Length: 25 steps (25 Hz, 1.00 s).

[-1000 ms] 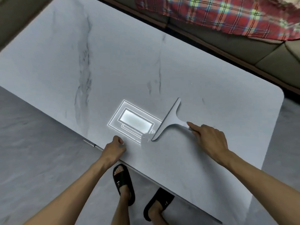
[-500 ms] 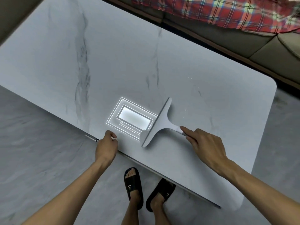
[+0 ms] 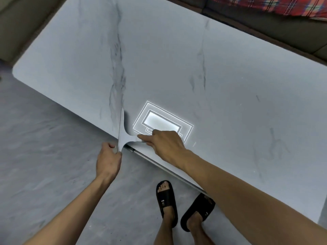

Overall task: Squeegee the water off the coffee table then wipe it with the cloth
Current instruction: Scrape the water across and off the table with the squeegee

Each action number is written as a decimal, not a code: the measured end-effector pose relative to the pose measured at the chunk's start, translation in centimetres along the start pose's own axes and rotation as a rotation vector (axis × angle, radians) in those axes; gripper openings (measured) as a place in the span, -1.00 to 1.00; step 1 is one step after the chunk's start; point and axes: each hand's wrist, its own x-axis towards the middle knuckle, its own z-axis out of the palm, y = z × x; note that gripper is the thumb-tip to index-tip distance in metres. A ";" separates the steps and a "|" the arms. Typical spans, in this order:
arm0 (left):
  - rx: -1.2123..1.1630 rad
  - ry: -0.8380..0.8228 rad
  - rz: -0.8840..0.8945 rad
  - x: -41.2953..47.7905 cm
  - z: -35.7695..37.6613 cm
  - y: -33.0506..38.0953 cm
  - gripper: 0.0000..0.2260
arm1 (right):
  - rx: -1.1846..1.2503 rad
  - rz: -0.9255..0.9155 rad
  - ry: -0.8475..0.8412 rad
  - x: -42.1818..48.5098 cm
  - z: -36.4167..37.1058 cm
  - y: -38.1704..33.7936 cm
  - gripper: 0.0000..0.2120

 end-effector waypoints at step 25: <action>0.233 -0.479 0.278 -6.5 11.3 8.4 -0.83 | -0.267 0.604 -0.046 -32.5 -4.2 16.6 -0.60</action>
